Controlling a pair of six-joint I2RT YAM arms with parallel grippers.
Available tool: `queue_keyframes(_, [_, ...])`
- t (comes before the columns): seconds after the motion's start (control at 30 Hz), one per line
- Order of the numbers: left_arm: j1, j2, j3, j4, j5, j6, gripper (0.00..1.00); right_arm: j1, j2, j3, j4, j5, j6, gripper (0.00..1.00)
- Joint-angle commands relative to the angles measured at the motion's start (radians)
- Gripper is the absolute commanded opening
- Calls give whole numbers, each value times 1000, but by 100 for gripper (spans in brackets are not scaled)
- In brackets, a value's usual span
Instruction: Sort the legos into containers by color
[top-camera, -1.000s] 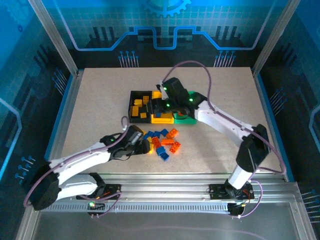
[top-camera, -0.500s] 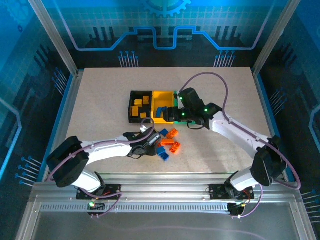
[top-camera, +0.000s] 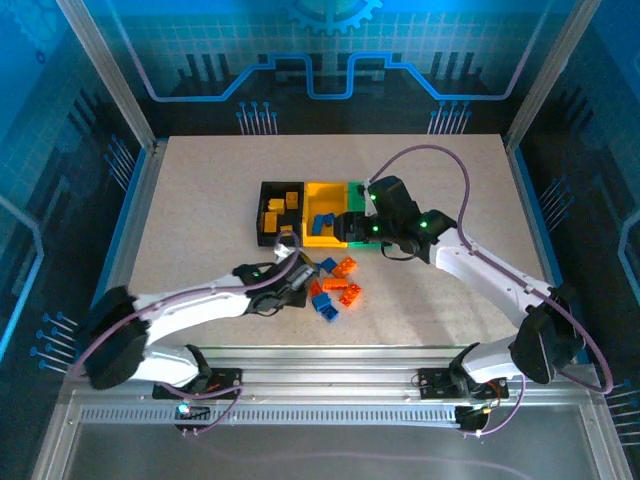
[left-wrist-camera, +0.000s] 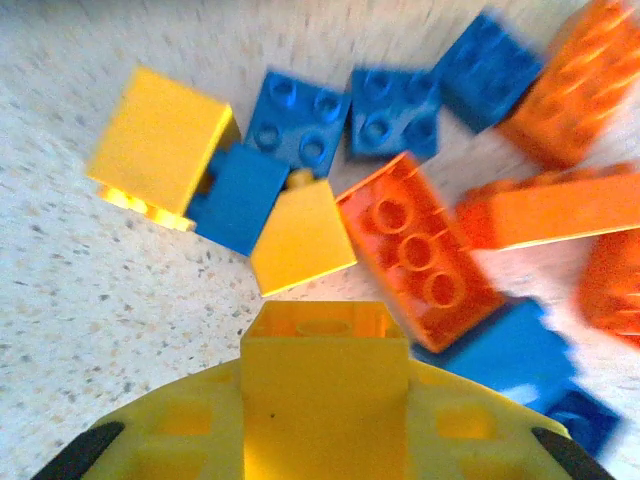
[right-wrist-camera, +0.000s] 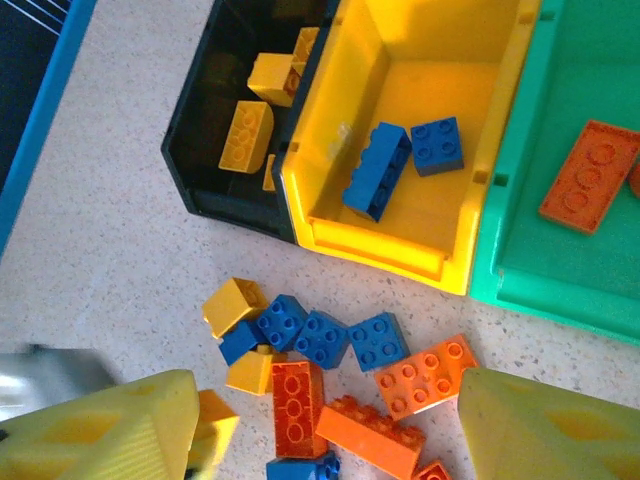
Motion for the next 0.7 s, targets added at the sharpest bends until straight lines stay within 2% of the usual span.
queue_keyframes(0.0, [102, -110, 62, -44, 3, -23, 24, -14, -30, -25, 17, 8, 19, 71])
queue_keyframes(0.1, [225, -92, 137, -19, 31, 10, 24, -17, -26, -37, 20, 6, 28, 71])
queue_keyframes(0.33, [387, 216, 382, 49, 17, 78, 24, -20, -54, -72, 12, 8, 38, 71])
queue_keyframes(0.53, [444, 458, 578, 9, 6, 88, 22, -26, -107, -113, -10, 12, 34, 71])
queue_keyframes(0.67, [464, 545, 644, -12, -2, 84, 23, -36, -141, -141, -14, 8, 33, 72])
